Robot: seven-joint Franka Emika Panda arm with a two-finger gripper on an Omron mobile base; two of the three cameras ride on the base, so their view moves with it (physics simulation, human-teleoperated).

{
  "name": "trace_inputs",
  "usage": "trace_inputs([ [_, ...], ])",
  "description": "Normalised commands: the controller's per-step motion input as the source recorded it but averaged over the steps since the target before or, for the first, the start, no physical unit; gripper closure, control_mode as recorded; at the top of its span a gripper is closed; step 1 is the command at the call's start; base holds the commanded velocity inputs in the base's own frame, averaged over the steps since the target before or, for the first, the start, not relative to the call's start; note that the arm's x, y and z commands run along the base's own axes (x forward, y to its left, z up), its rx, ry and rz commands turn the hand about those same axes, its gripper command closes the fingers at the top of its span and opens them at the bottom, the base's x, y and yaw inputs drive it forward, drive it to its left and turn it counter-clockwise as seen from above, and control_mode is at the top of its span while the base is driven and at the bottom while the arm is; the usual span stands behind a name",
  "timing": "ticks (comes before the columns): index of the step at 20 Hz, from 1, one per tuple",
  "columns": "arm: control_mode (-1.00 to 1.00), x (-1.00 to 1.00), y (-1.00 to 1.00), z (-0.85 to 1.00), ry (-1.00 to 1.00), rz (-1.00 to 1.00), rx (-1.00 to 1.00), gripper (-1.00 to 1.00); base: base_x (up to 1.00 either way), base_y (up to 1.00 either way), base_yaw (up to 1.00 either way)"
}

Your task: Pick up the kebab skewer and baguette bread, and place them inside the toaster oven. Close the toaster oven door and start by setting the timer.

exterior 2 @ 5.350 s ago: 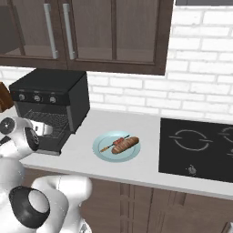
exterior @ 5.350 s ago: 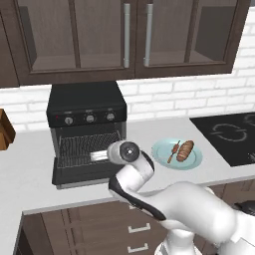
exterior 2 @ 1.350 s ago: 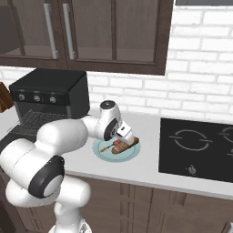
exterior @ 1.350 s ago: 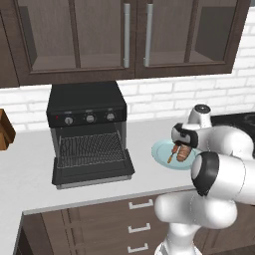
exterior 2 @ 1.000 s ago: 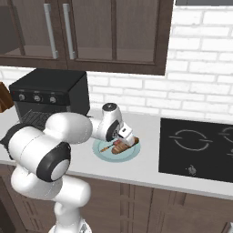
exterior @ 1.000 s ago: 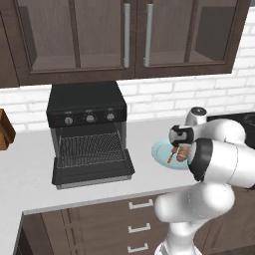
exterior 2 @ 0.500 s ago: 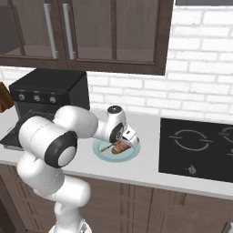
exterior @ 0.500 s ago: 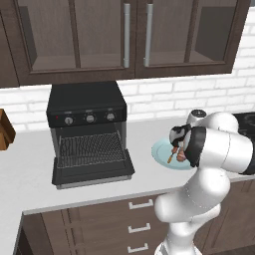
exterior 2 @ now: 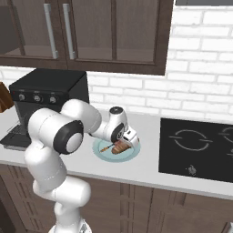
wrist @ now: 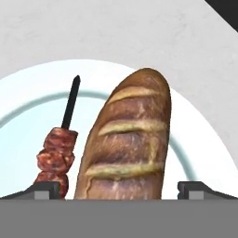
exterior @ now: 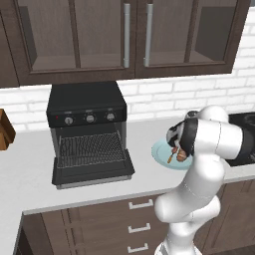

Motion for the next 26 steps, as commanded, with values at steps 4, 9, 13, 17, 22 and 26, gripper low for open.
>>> trace_inputs([
  [4, -1.0, 0.0, 0.0, -0.25, 0.0, 0.0, 0.0, -1.0, 0.0, 0.0, 0.0],
  [9, -1.0, 0.0, 0.0, -0.21, 0.0, 0.0, 0.0, -1.0, 0.0, 0.0, 0.0],
  [13, -1.0, 0.0, 0.0, -0.07, 0.0, 0.0, 0.0, 1.0, 0.0, 0.0, 0.0],
  [17, -1.0, -0.02, 0.0, 0.0, 0.0, 0.0, 0.0, 1.0, 0.0, 0.0, 0.0],
  [22, -1.0, -0.05, 0.0, 0.56, 0.0, -0.17, 0.1, 1.0, 0.0, 0.0, 0.0],
  [26, -1.0, -0.12, 0.09, 0.94, 0.0, -0.23, 0.1, 1.0, 0.0, 0.0, 0.0],
])
